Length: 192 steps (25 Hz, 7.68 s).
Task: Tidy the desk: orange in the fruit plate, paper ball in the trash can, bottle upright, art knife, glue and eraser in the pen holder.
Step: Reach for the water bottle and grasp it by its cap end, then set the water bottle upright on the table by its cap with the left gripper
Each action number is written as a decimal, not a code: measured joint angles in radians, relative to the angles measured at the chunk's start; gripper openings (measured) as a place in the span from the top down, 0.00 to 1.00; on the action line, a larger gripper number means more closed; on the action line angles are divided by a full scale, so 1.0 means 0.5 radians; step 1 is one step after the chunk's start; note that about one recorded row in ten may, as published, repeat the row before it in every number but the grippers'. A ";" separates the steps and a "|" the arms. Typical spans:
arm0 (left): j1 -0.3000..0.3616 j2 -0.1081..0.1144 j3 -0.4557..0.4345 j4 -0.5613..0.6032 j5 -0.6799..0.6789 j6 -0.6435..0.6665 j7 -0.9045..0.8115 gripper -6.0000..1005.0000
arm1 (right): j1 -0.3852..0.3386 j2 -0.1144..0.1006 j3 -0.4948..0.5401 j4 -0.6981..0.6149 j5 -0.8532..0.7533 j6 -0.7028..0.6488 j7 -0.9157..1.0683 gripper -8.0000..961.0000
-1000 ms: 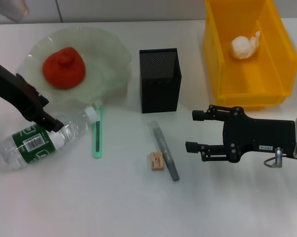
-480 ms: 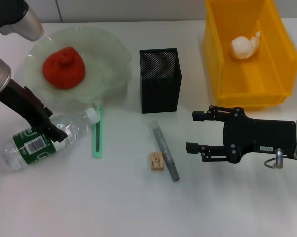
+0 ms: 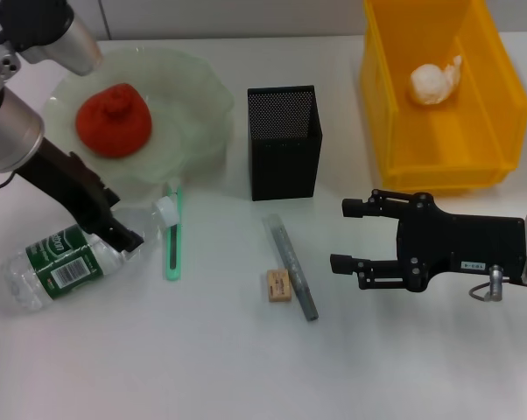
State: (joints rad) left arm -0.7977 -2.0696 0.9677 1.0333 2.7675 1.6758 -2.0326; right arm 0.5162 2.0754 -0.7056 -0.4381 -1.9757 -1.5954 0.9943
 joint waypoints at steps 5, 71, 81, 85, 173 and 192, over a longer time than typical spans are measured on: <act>0.003 -0.005 0.105 -0.015 -0.082 -0.047 0.009 0.20 | -0.002 0.000 0.000 0.004 0.000 0.000 0.003 0.18; 0.015 -0.008 0.521 -0.149 -0.304 -0.305 -0.040 0.55 | -0.026 -0.009 0.052 -0.001 0.000 -0.022 0.021 0.18; 0.099 0.004 0.399 0.029 -0.369 -0.226 -0.017 0.55 | -0.026 -0.007 0.042 -0.001 0.001 -0.025 0.021 0.18; 0.177 0.005 0.355 0.172 -0.430 -0.189 -0.016 0.55 | -0.026 -0.006 0.037 -0.001 0.001 -0.025 0.019 0.18; 0.766 0.129 -0.777 0.476 -1.217 0.207 0.594 0.55 | 0.034 0.000 0.029 0.017 -0.015 -0.060 0.039 0.18; 0.778 0.140 -0.830 0.411 -1.219 0.068 0.653 0.55 | 0.045 0.000 0.028 0.017 -0.020 -0.077 0.030 0.18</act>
State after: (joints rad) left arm -0.4088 -1.9996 0.5525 1.2387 2.1580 1.7098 -1.7059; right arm 0.5388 2.0754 -0.6918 -0.4295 -1.9857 -1.6340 1.0095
